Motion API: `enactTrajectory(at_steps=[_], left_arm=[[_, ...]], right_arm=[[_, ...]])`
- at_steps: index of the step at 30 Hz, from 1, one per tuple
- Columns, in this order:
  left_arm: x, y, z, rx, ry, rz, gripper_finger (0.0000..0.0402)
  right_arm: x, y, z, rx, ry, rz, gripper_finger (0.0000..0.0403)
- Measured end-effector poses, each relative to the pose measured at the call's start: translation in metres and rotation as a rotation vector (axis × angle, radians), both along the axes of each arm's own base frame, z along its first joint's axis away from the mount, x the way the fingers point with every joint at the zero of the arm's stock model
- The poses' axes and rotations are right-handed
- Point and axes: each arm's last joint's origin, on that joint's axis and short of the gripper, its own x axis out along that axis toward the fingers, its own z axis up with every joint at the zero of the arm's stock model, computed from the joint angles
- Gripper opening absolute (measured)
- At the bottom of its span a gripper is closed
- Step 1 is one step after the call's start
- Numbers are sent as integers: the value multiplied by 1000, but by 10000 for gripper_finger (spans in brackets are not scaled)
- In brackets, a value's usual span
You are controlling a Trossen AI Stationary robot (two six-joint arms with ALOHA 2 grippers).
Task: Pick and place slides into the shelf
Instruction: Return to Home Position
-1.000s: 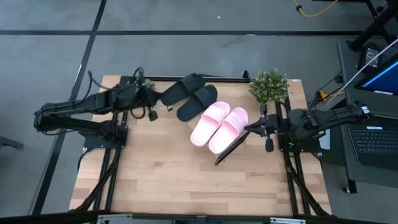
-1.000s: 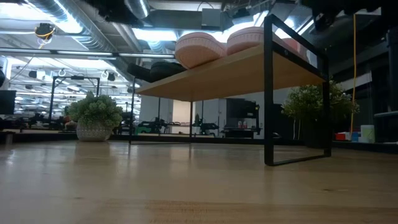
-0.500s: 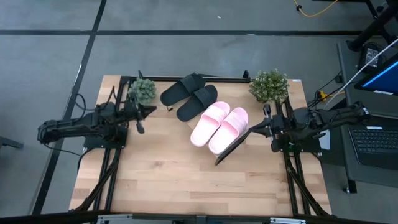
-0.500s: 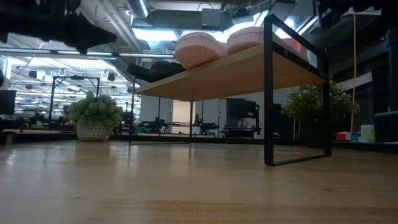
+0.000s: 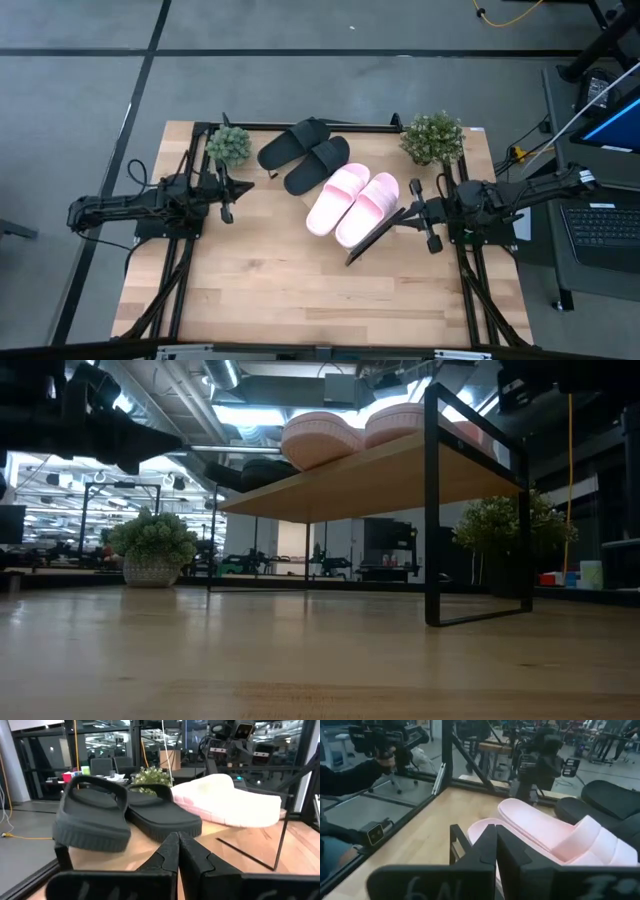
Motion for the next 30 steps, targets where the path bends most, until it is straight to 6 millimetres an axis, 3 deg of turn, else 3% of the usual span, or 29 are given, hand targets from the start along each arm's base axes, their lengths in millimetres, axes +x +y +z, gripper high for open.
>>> enactTrajectory(at_steps=[7,17,30], left_arm=[[2,-2,-9,-3,9,-18,0],[2,-2,-9,-1,14,-25,0],[2,-2,-9,0,16,-24,0]], right_arm=[[-3,-1,-23,29,-7,4,6],[-14,-2,-30,44,-54,55,6],[-13,-2,-38,77,-88,44,6]])
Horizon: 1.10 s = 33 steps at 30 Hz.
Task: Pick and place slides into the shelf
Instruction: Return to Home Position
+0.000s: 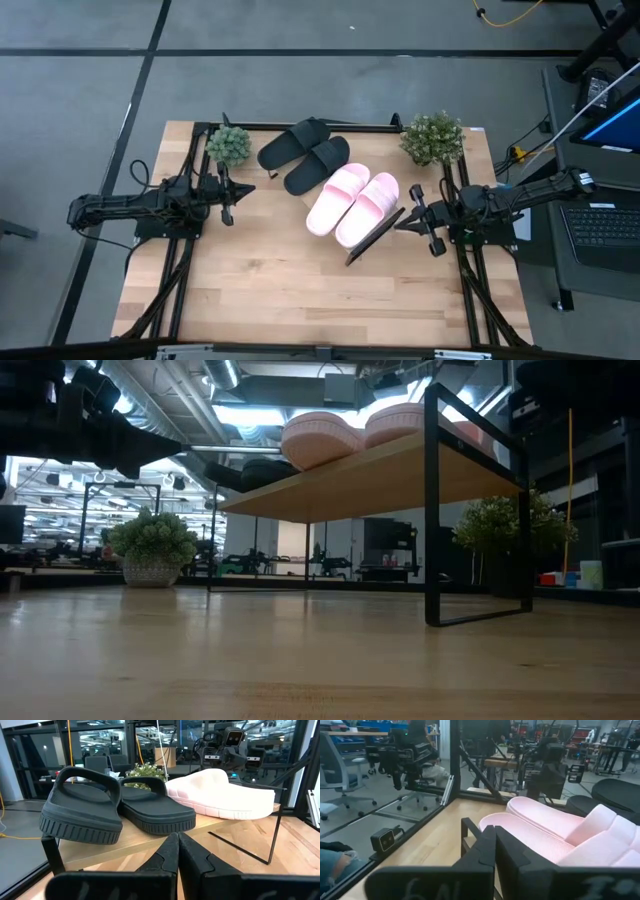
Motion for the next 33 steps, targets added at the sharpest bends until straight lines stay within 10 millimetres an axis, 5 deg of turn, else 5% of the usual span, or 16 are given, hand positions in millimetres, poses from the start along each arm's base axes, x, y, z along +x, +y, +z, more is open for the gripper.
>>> enactTrajectory(at_steps=[19,23,29,33], left_arm=[[0,0,0,0,0,0,0],[0,0,0,0,0,0,0],[0,0,0,0,1,5,0],[0,0,0,0,3,6,0]], right_arm=[[0,-1,5,-21,-60,-27,6],[-6,-3,-1,-67,-74,-10,6],[-25,-12,-40,-77,-181,5,12],[-31,-16,-33,-39,-223,-25,18]])
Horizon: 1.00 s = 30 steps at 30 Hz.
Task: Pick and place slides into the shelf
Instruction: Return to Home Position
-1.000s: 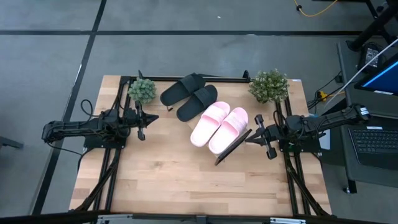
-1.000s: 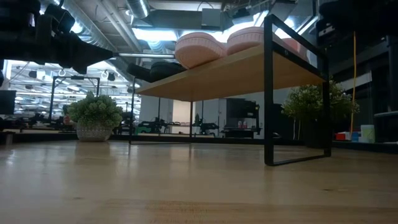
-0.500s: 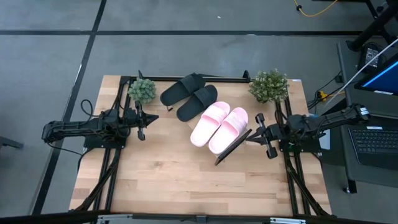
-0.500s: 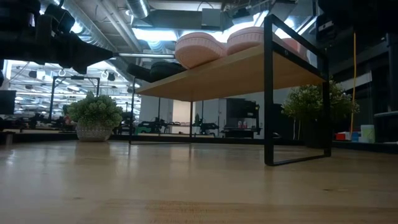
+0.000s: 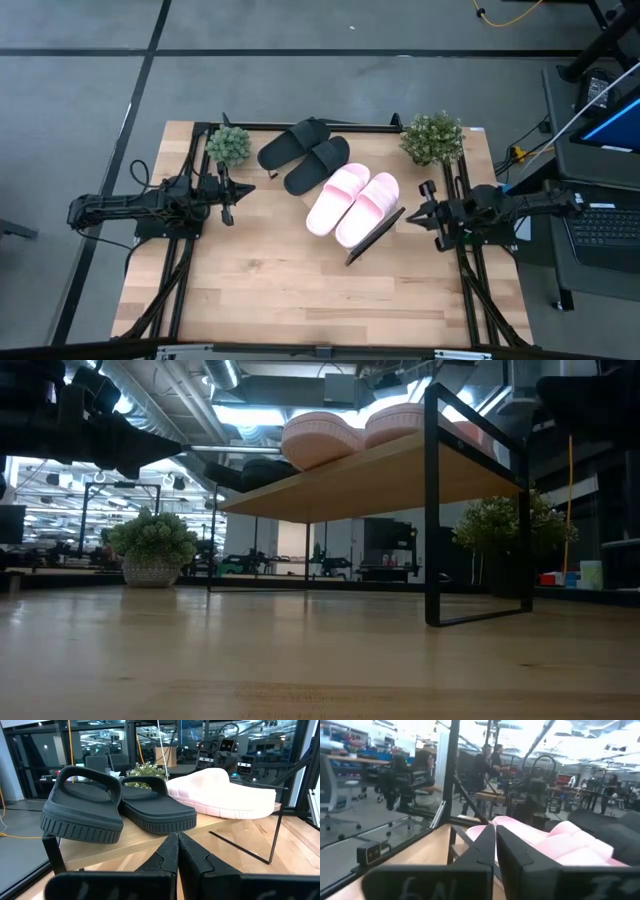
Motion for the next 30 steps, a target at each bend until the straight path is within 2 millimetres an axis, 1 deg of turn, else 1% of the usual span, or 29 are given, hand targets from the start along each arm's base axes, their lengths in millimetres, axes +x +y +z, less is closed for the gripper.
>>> enactTrajectory(at_steps=[5,9,16,20,30], left_arm=[[0,0,0,0,-1,0,0],[0,0,0,0,-1,0,0],[0,0,0,0,-2,-1,0],[0,0,0,0,-1,-1,0],[0,0,0,0,-2,0,0]], right_arm=[[-6,-3,0,43,-31,-11,19],[-10,-4,-5,42,0,-23,15],[-9,-5,-14,-21,80,-37,14],[-9,-6,-19,-26,133,-54,16],[-8,-8,-20,4,149,-71,16]])
